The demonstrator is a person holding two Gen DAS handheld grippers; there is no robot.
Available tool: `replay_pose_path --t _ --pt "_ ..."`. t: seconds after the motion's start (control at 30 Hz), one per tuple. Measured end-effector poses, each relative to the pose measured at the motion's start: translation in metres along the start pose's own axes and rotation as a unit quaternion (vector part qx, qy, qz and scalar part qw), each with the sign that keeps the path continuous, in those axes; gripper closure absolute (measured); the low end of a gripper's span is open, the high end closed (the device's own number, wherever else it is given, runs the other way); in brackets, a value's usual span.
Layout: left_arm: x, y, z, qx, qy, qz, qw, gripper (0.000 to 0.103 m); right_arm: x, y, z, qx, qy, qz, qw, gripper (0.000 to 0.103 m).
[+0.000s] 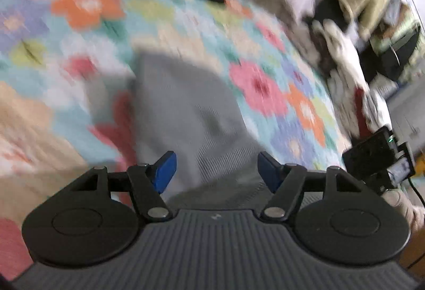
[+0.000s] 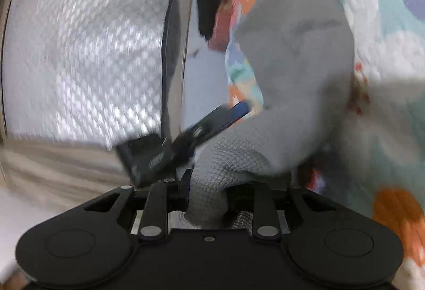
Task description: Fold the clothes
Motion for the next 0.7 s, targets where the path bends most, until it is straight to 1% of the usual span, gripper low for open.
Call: replay_pose_path --t 0.07,0.1,0.13,0.2,0.23,0.27,0.37,0.43,0.47,0.53,0.63,0.7 --pt "0.007 0.013 -0.018 -0.043 0.006 -0.019 0.9989 0.034 -0.002 0.016 0.005 -0.020 0.018 0.040 0.999 0.070" --pt "0.010 0.018 -0.027 -0.061 0.007 -0.023 0.9978 0.034 -0.003 0.024 0.007 -0.029 0.026 0.060 0.997 0.069" --pt "0.010 0.023 -0.035 -0.075 0.008 -0.017 0.9970 0.032 -0.004 0.032 0.008 -0.039 0.029 0.079 0.996 0.069" --pt "0.006 0.030 -0.051 -0.102 0.010 0.017 0.9946 0.031 0.003 0.047 0.014 -0.055 0.006 0.066 0.996 0.069" --pt "0.003 0.032 -0.057 -0.116 0.010 0.028 0.9928 0.028 0.006 0.051 0.015 -0.066 0.003 0.063 0.996 0.069" --pt "0.001 0.031 -0.059 -0.118 0.006 0.029 0.9925 0.025 0.009 0.055 0.017 -0.078 -0.001 0.060 0.995 0.069" --pt "-0.002 0.028 -0.057 -0.108 -0.004 0.025 0.9939 0.025 0.014 0.066 0.018 -0.108 0.001 0.052 0.993 0.069" --pt "-0.005 0.022 -0.050 -0.094 0.012 0.038 0.9947 0.024 0.014 0.073 0.018 -0.115 0.000 0.047 0.992 0.069" --pt "-0.006 0.018 -0.044 -0.087 0.019 0.049 0.9948 0.023 0.011 0.076 0.016 -0.126 -0.004 0.051 0.991 0.069" --pt "-0.006 0.010 -0.032 -0.071 0.027 0.054 0.9957 0.023 0.002 0.080 0.011 -0.152 -0.008 0.068 0.986 0.069" --pt "-0.009 0.002 -0.022 -0.056 0.020 0.047 0.9971 0.023 -0.007 0.086 0.007 -0.167 -0.008 0.096 0.981 0.067" --pt "-0.013 -0.002 -0.017 -0.052 0.014 0.050 0.9973 0.023 -0.002 0.086 0.010 -0.161 -0.016 0.093 0.982 0.063"
Point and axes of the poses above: each gripper's, at about its wrist camera, not at the fingertips, and z roughly the way its jaws point, x to its left, y to its top, the point moved 2 cm from there along z, roughly the way its jaws point, and after that the axes turned 10 degrees about y, right-handed, at the moved point
